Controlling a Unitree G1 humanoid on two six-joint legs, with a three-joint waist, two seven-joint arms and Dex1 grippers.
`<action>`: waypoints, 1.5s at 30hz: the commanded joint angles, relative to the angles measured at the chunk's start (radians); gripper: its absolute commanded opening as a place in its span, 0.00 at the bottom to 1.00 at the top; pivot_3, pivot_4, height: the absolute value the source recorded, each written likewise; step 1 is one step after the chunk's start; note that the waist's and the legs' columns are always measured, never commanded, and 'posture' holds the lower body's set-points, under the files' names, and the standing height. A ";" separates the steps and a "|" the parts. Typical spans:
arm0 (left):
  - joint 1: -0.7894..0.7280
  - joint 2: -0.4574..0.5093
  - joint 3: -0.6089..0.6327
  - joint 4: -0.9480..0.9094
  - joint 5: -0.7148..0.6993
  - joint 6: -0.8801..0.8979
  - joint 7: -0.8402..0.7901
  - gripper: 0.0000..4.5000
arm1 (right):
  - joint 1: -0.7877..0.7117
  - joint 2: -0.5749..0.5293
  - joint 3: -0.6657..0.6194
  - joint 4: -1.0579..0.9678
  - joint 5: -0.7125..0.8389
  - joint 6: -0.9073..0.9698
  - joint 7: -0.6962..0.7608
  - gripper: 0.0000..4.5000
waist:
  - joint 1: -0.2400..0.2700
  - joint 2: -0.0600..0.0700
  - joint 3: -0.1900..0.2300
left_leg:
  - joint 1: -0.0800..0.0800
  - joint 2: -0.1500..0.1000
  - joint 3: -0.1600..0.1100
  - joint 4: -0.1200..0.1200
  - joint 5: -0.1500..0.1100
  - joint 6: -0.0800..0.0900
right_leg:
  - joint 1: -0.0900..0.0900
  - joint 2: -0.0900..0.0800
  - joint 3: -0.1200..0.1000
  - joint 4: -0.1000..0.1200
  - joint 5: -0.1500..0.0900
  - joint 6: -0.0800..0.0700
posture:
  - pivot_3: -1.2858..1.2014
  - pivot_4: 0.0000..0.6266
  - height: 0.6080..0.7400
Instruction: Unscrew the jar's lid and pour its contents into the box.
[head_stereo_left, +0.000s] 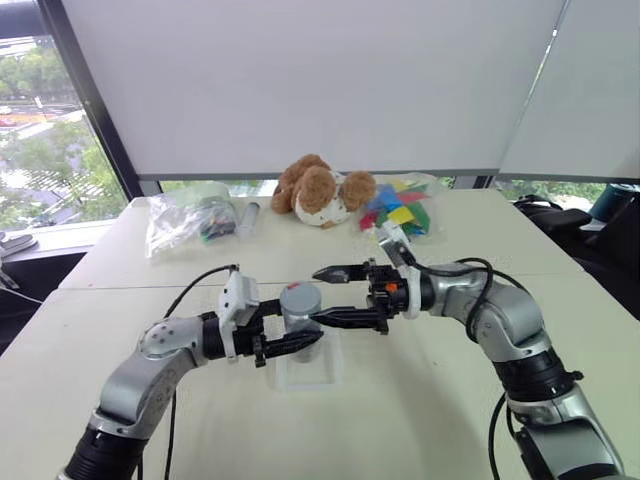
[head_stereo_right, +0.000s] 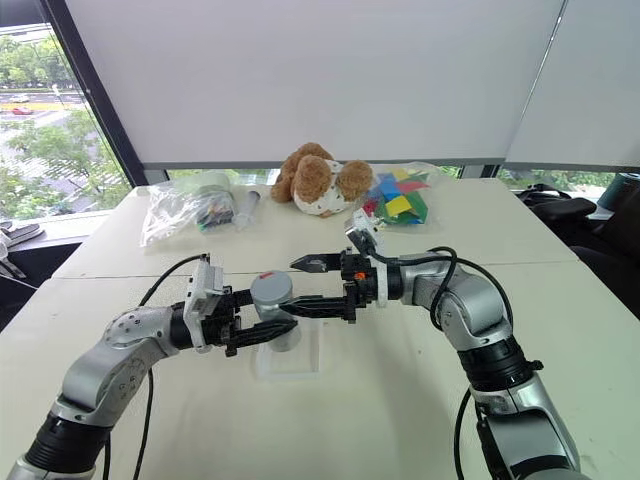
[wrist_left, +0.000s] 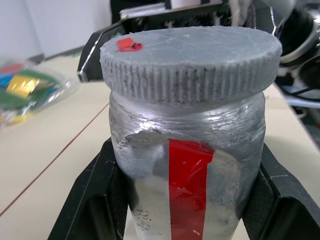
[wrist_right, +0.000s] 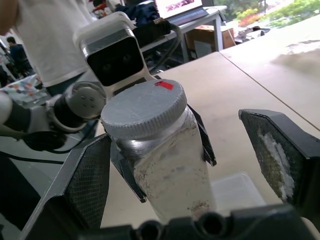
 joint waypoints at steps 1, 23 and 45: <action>-0.001 0.009 0.006 -0.014 0.000 -0.004 -0.005 0.49 | -0.055 0.035 -0.006 -0.080 0.032 0.009 -0.028 0.99 | 0.000 0.000 0.000 | 0.000 0.000 0.000 0.000 0.000 0.000 | 0.000 0.000 0.000 0.000 0.000 0.000 | 0.52 0.24 1.00; 0.001 0.006 0.003 -0.013 0.000 -0.004 -0.004 0.49 | -0.100 0.114 0.055 -0.075 -0.012 0.016 -0.094 0.99 | 0.000 0.000 0.000 | 0.000 0.000 0.000 0.000 0.000 0.000 | 0.000 0.000 0.000 0.000 0.000 0.000 | 0.52 0.24 1.00; -0.002 0.005 0.002 -0.020 0.002 0.006 -0.002 0.49 | -0.082 0.067 0.036 0.049 -0.087 -0.068 -0.057 0.99 | 0.001 0.000 0.000 | 0.000 -0.001 0.000 0.000 0.000 0.000 | 0.000 0.000 0.000 0.000 0.000 0.000 | 0.52 0.24 1.00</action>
